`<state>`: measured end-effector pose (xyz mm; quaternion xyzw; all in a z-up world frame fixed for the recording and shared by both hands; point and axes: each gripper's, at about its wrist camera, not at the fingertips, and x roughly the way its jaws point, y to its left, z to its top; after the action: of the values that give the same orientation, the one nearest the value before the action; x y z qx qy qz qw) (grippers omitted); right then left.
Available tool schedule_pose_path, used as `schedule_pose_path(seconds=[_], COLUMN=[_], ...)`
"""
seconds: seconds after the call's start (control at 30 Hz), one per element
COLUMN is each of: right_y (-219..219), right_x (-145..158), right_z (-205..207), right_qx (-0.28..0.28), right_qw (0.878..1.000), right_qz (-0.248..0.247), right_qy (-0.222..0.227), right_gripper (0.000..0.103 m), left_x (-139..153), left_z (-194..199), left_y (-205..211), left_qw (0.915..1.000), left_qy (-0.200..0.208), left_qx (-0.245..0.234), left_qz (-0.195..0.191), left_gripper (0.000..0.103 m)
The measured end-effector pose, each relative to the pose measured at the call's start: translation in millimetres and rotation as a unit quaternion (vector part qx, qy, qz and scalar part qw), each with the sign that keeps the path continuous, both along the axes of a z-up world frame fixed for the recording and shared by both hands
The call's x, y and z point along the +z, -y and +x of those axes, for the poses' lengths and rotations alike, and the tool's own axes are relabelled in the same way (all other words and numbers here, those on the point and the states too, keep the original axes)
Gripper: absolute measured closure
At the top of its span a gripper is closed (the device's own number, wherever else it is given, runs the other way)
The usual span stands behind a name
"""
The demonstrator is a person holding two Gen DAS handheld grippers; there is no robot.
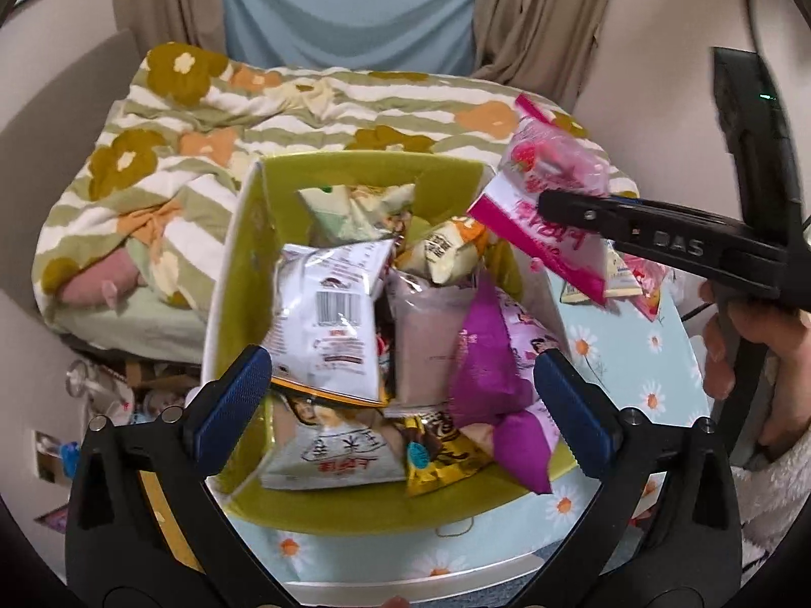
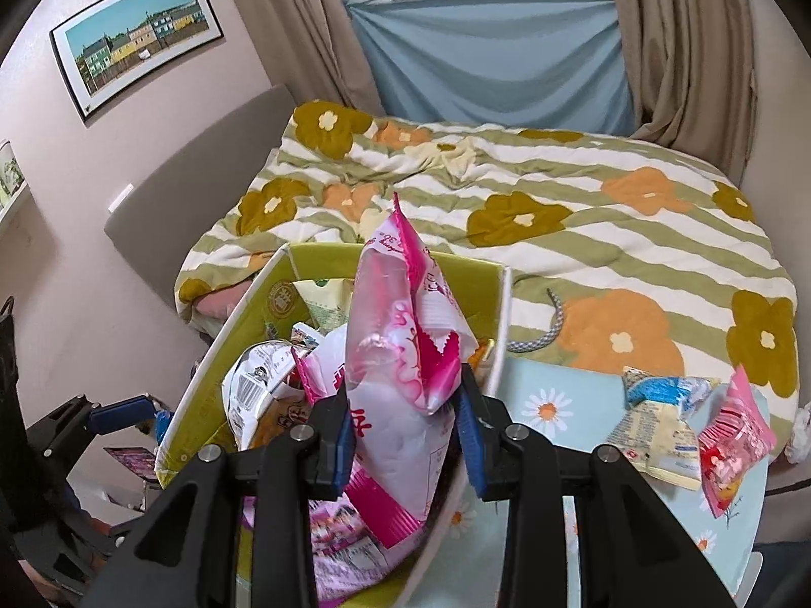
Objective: Organize snacks
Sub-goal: 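Carry both bags over the yellow box and release them inside, then move both grippers back to the remaining bags on the table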
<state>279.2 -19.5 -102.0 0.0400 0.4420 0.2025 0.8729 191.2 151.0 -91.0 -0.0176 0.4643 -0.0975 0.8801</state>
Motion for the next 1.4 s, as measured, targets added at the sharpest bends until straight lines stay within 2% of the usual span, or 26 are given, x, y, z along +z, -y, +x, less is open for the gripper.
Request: schedule_pose_path(seconds=[0.23, 0.3, 0.33, 0.37, 0.4, 0.43, 0.67, 0.97, 1.07, 1.23, 1.4], right_y=[-23, -26, -26, -27, -26, -26, -22, 5, 33, 90, 162], right_x=[-22, -27, -28, -28, -28, -27, -18, 24, 38, 50, 50], right_z=[29, 32, 33, 32, 30, 27, 10, -19, -33, -51, -65], right_qx=[-0.003, -0.009, -0.010, -0.012, -0.016, -0.019, -0.028, -0.043, -0.054, -0.077, -0.134], right_qw=[0.999, 0.999, 0.998, 0.998, 0.998, 0.998, 1.000, 0.999, 0.998, 0.996, 0.990], right_qz=[0.004, 0.012, 0.020, 0.025, 0.029, 0.031, 0.000, 0.000, 0.002, 0.005, -0.008], right_qy=[-0.045, -0.052, -0.053, -0.053, -0.049, -0.041, -0.009, 0.021, 0.033, 0.048, 0.052], right_gripper=[0.068, 0.056, 0.040, 0.014, 0.003, 0.000, 0.000, 0.000, 0.000, 0.000, 0.000], left_x=[-8, -12, -14, -16, -17, -19, -15, 22, 32, 35, 28], left_z=[10, 12, 12, 12, 11, 11, 10, 7, 7, 16, 30], left_y=[-15, -19, -20, -21, -22, -23, -22, 11, 39, 90, 147], left_qw=[1.0000, 0.9999, 0.9999, 0.9999, 0.9998, 0.9998, 0.9998, 0.9991, 0.9985, 0.9980, 0.9981], left_qy=[-0.007, -0.013, -0.014, -0.016, -0.018, -0.019, -0.017, 0.025, 0.038, 0.035, 0.024], left_qx=[-0.003, -0.002, -0.002, -0.003, -0.004, -0.005, -0.012, -0.027, -0.034, -0.052, -0.056], left_qz=[0.003, 0.000, -0.001, -0.001, -0.001, -0.001, 0.000, 0.021, 0.019, 0.000, -0.013], left_gripper=[0.000, 0.000, 0.000, 0.000, 0.000, 0.000, 0.000, 0.000, 0.000, 0.000, 0.000])
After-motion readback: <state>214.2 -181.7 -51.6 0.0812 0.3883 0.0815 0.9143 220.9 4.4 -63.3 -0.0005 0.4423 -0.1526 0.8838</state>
